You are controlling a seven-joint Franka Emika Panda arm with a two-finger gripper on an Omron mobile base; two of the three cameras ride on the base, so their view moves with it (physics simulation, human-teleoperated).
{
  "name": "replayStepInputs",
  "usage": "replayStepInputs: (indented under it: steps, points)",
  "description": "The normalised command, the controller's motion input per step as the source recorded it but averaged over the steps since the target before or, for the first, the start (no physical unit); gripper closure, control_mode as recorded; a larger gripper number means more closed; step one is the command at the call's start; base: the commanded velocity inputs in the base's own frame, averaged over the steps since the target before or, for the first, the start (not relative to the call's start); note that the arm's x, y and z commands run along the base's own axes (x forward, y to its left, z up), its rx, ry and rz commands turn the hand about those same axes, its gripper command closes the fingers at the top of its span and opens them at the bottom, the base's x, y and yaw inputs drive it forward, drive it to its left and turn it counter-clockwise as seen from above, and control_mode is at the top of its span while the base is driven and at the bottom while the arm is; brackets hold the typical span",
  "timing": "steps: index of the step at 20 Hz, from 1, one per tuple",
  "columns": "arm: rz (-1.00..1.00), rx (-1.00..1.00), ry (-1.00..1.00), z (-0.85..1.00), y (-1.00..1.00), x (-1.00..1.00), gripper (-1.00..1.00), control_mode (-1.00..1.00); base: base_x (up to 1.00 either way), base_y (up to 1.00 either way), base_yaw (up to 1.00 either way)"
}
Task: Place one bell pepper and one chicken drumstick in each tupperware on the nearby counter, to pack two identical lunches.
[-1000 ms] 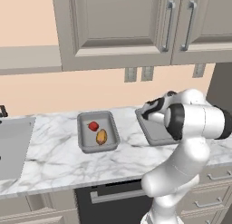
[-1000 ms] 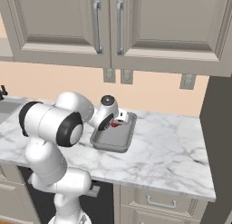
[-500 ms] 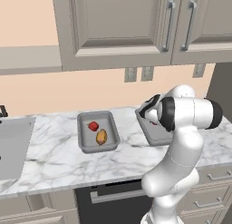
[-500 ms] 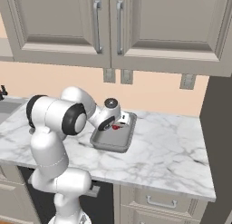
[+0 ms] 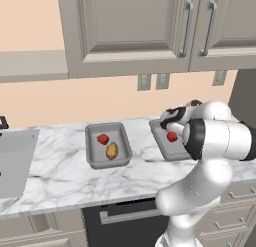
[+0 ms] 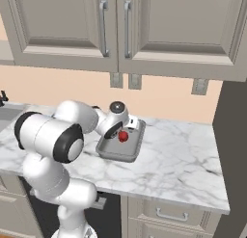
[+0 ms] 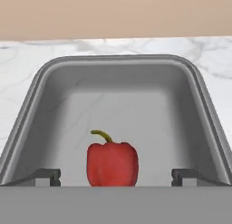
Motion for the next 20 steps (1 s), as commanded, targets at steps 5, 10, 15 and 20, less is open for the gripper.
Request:
replayStepInputs:
  steps: [5,10,15,20]
  points:
    - [0.0,-0.05,0.04,1.0,0.01,-0.75,-1.0,-1.0,0.0,0.0,0.0]
    - [0.0,-0.05,-0.03,0.76,0.02,-0.89,-1.0,-1.0,0.0,0.0,0.0]
    - [0.0,0.0,-0.13,0.59,0.0,-0.95,-1.0,-1.0,0.0,0.0,0.0]
    - [0.0,-0.01,-0.07,0.81,0.08,-0.97,-1.0,-1.0,0.0,0.0,0.0]
